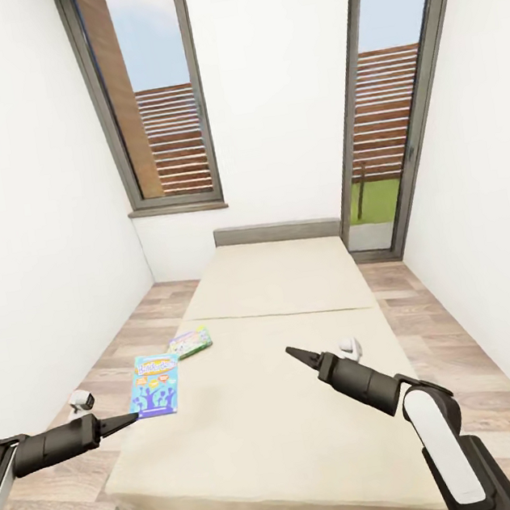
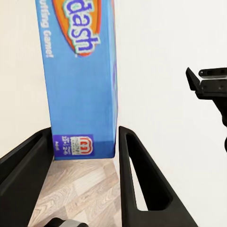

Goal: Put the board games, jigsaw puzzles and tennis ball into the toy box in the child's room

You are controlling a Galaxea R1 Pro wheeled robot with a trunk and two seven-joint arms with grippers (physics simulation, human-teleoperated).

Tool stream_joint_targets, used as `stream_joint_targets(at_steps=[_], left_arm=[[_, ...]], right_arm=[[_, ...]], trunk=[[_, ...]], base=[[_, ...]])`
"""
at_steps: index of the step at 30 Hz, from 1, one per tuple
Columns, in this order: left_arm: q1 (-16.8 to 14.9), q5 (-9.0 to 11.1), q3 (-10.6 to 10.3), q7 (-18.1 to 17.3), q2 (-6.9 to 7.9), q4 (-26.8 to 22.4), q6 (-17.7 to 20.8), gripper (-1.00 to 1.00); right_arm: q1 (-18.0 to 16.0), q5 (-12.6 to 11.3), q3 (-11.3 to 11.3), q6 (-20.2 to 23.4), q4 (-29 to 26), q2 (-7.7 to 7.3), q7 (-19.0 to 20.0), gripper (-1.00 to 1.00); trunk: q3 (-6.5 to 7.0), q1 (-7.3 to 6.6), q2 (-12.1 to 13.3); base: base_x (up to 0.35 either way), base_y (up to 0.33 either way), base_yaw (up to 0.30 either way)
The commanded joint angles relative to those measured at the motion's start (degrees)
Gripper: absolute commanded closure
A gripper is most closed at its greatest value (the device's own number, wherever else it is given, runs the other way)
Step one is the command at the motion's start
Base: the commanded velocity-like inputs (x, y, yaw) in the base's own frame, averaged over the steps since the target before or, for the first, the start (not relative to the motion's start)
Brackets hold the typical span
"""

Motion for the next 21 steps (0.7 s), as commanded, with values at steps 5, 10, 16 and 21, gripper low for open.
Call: stream_joint_targets(at_steps=[5,10,16,21], left_arm=[[0.0,-0.1,0.0,-0.2,-0.09,0.0,0.6,1.00],[-0.1,-0.2,0.1,-0.2,-0.04,0.0,0.5,1.00],[0.0,-0.2,0.1,-0.2,-0.03,0.1,0.4,1.00],[0.0,-0.2,0.1,-0.2,-0.02,0.1,0.4,1.00]], right_arm=[[0.0,0.4,-0.1,0.0,0.0,0.09,0.3,-1.00],[0.0,0.6,-0.1,0.0,0.0,-0.09,0.3,-1.00],[0.0,0.7,-0.1,0.0,0.0,-0.17,0.3,-1.00],[0.0,0.7,-0.2,0.0,0.0,-0.34,0.3,-1.00]], trunk=[[1.28,-1.10,2.0],[2.60,-2.20,4.0],[4.15,-3.52,6.4],[5.40,-4.61,8.4]], base=[[0.000,0.000,0.135],[0.000,0.000,0.171],[0.000,0.000,0.194],[0.000,0.000,0.207]])
